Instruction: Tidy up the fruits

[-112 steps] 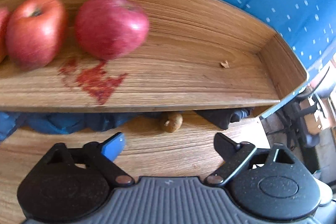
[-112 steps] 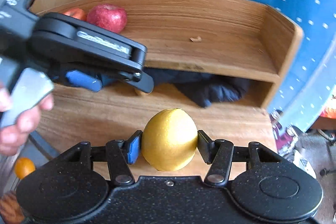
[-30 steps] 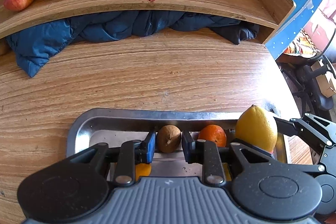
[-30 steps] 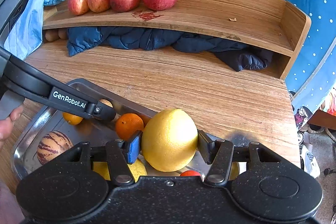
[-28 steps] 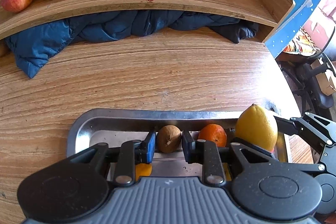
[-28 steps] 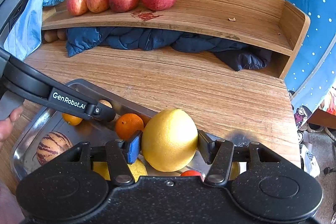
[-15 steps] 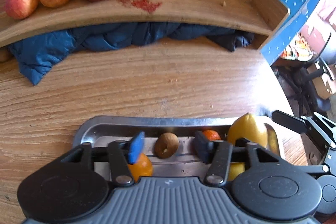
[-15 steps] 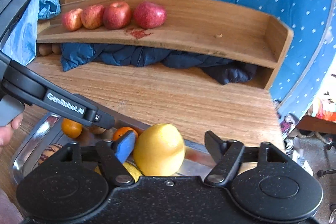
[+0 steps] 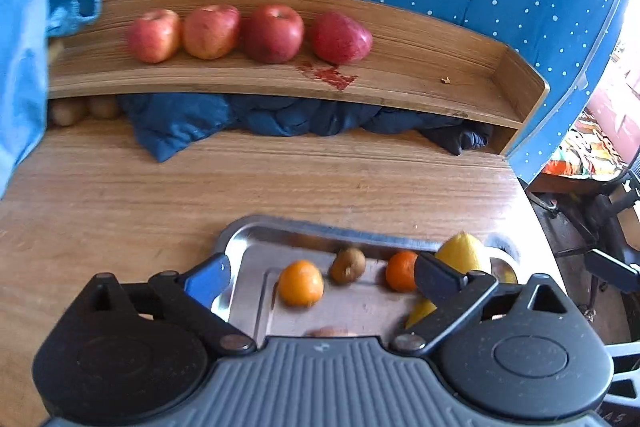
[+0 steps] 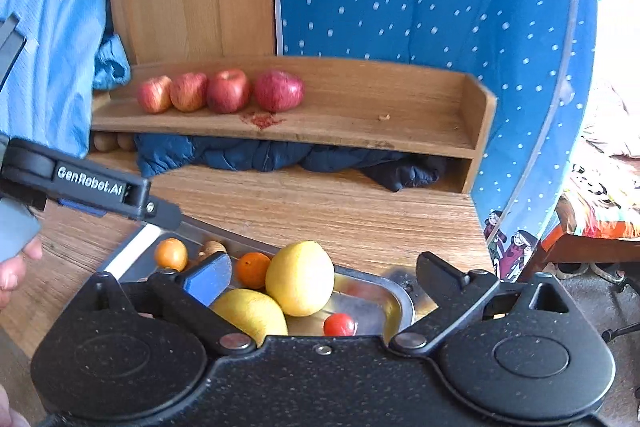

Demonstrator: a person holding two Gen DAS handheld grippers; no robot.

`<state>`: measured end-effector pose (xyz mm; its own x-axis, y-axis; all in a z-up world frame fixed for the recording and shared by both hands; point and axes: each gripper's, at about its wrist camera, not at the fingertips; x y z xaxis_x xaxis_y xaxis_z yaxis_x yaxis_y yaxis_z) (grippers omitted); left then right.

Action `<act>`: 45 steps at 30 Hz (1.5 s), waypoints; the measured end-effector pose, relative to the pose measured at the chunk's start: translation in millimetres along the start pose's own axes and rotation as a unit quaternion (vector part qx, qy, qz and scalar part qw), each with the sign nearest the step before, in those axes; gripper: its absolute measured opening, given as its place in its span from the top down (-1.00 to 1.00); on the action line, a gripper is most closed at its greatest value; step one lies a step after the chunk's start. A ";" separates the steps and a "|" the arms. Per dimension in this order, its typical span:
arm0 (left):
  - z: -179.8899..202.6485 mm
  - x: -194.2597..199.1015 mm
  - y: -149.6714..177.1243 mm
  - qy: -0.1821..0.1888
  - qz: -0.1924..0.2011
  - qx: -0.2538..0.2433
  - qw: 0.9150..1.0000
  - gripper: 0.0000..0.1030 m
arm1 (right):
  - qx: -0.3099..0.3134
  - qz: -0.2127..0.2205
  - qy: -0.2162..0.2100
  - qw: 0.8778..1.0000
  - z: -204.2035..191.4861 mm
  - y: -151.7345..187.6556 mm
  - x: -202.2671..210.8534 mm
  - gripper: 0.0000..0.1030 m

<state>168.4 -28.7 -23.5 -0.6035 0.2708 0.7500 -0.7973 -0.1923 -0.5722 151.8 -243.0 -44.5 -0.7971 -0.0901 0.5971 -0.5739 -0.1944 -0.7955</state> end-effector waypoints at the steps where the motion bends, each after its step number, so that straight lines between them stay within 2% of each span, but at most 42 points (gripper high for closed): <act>1: 1.1 7.0 4.8 -0.003 0.008 0.000 1.000 -0.98 | -0.002 0.006 -0.002 1.000 1.8 1.5 6.2 -0.98; 6: 9.6 42.7 34.4 -0.021 0.046 0.006 0.999 -0.98 | -0.004 0.029 -0.011 1.000 8.5 15.0 41.4 -0.98; 11: 19.0 72.7 65.5 -0.026 0.058 0.025 0.998 -0.98 | -0.006 0.036 -0.035 0.999 10.7 31.7 70.8 -0.98; 22: 37.7 120.5 120.2 -0.057 0.083 0.021 0.995 -0.99 | -0.014 0.030 -0.055 0.998 10.8 62.2 119.1 -0.98; 33: 34.5 120.2 142.8 -0.052 0.069 -0.008 0.996 -0.99 | -0.011 0.003 -0.036 0.999 5.7 83.8 132.2 -0.98; 45: 23.3 126.5 150.0 -0.052 0.049 -0.024 0.997 -0.99 | -0.024 -0.017 -0.021 0.999 -11.0 90.2 142.0 -0.98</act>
<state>-27.8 -45.2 -6.7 -0.6788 0.1537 0.7180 -0.7341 -0.1662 -0.6584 -15.3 -262.6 -32.6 -0.7684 -0.1262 0.6274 -0.6101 -0.1513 -0.7777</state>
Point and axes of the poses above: each gripper's, at about its wrist camera, not at the fingertips, and x roughly against the way its jaws point, z to its right, y to its underside, and after that the axes turned 13 degrees about y, right-handed
